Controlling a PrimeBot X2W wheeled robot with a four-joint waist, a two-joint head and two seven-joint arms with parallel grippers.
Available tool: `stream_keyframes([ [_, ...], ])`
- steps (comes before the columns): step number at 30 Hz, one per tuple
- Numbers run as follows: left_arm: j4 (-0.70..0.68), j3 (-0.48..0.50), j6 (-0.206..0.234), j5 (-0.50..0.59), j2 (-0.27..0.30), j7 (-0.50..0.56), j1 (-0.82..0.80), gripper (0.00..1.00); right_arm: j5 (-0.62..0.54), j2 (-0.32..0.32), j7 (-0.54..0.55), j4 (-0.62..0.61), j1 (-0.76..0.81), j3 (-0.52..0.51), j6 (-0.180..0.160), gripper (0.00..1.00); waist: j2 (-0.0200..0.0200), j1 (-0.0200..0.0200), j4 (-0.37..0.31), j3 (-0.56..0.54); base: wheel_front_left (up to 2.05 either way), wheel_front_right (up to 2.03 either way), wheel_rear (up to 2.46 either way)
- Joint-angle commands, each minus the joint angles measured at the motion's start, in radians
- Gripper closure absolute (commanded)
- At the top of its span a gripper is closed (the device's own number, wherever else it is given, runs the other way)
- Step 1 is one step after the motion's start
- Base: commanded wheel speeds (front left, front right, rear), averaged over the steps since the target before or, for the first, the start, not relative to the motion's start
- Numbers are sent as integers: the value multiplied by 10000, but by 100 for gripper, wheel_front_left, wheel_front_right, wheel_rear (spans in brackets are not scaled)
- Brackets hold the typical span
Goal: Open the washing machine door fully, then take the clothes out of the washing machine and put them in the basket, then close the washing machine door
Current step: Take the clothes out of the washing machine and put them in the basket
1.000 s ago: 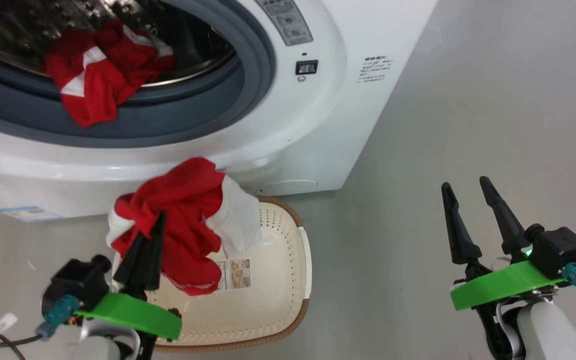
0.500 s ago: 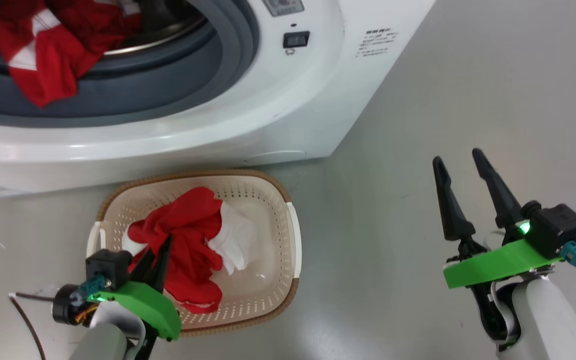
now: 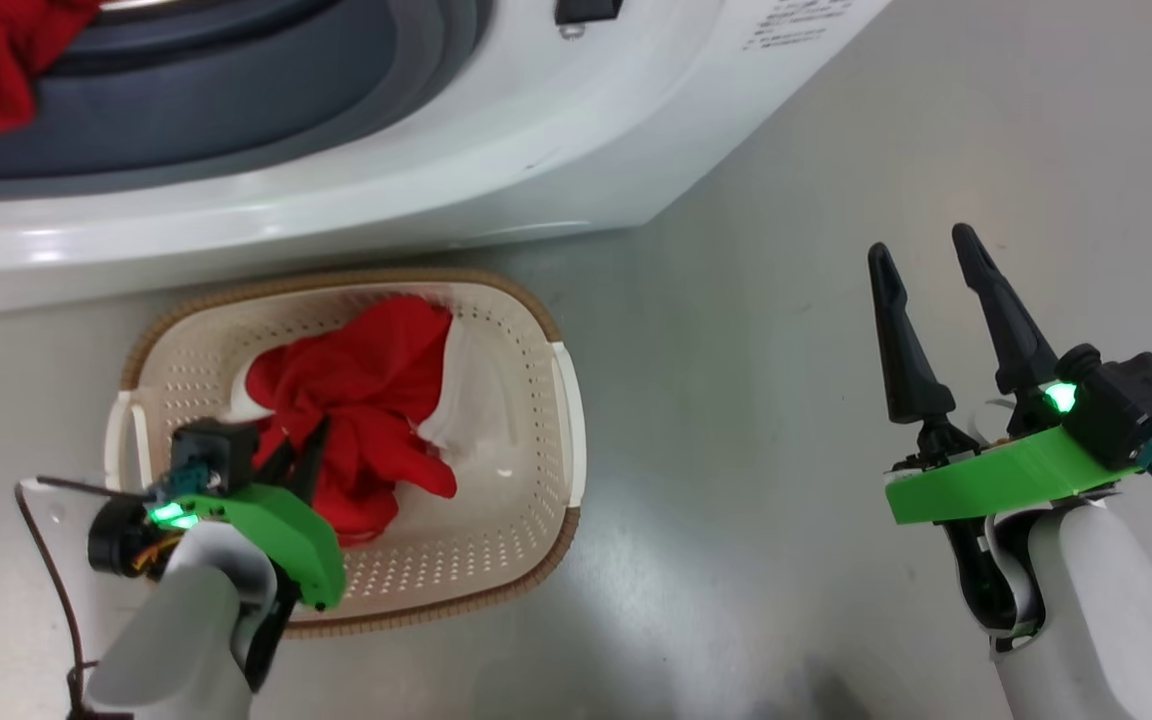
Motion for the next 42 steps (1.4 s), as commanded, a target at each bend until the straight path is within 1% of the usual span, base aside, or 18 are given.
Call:
stream_keyframes([
  [1,21,132,13,-83,360,-61,-1,100,-19,-3,-63,-266,42,270,63,0,-1,0,-93,386,0,0,0],
  [7,685,-345,13,-503,501,-61,-561,100,46,-3,-63,-324,-99,311,63,0,-1,0,-175,762,0,0,0],
  [15,1280,-836,13,-1111,645,-61,-938,100,81,-3,-63,-331,-184,356,63,0,-1,0,-265,899,0,0,0],
  [16,1332,-887,13,-1189,648,-61,-978,69,80,-3,-63,-328,-189,359,63,0,-1,0,-266,898,0,0,0],
  [17,1354,-939,13,-1259,653,-61,-1018,27,79,-3,-63,-326,-189,359,63,0,-1,0,-266,887,0,0,0],
  [18,1348,-988,13,-1327,657,-61,-1050,0,77,-3,-63,-326,-186,355,63,0,-1,0,-262,876,0,0,0],
  [25,1123,-1275,13,-1686,704,-61,-1053,0,48,-3,-63,-271,-168,300,63,0,-1,0,-202,642,0,0,0],
  [30,852,-1260,13,-1893,731,-61,-932,0,10,-3,-63,-203,-94,256,63,0,-1,0,-110,331,0,0,0],
  [34,538,-1019,13,-1954,754,-61,-791,0,-29,-3,-63,-150,-6,196,63,0,-1,0,-25,42,0,0,0],
  [42,-620,90,13,-1604,811,-61,-76,0,-134,-3,-63,46,255,105,63,0,-1,0,219,-893,0,0,0],
])
